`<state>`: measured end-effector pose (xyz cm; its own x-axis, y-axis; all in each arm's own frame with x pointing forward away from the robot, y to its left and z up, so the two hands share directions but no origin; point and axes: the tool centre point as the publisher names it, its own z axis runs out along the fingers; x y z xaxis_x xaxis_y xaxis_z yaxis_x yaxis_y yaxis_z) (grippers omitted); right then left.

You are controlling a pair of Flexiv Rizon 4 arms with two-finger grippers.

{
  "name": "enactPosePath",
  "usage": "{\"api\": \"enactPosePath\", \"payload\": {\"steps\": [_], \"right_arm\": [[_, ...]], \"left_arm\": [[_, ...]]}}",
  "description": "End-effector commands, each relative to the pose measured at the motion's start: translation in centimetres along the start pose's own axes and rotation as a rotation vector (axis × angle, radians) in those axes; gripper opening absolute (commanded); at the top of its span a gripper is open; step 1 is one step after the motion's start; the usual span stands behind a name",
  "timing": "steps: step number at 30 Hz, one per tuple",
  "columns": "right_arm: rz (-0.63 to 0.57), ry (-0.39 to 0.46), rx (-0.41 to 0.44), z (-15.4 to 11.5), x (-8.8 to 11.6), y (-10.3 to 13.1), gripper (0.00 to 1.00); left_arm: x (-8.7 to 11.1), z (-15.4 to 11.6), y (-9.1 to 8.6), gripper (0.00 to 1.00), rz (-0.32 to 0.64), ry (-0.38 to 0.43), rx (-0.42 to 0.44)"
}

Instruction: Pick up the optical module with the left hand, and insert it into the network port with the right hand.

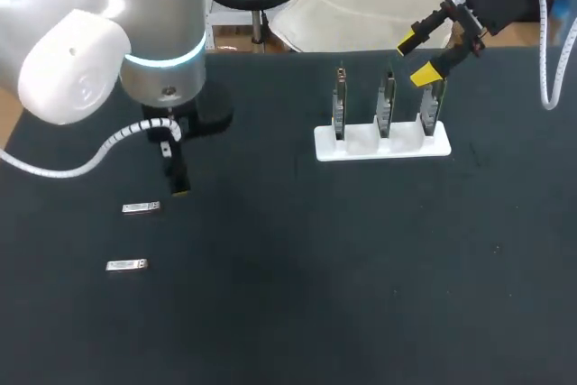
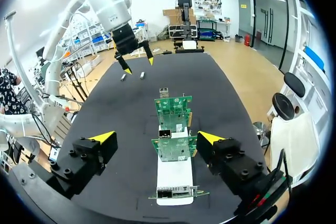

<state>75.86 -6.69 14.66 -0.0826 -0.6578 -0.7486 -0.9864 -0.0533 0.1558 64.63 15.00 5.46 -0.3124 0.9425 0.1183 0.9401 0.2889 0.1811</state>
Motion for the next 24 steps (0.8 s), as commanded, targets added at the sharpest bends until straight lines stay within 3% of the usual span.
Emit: {"api": "enactPosePath", "payload": {"steps": [1,12,24], "right_arm": [[-0.001,0.000,0.002,0.0,0.0,0.1,1.00],[-0.001,0.000,0.002,0.0,0.0,0.1,1.00],[-0.001,0.000,0.002,0.0,0.0,0.1,1.00]], "left_arm": [[1.1,0.9,-0.8,1.00,-0.003,0.003,-0.002],[3.9,2.5,-2.3,1.00,-0.028,-0.038,0.038],[6.0,4.1,-2.2,1.00,0.039,-0.029,0.093]]}}
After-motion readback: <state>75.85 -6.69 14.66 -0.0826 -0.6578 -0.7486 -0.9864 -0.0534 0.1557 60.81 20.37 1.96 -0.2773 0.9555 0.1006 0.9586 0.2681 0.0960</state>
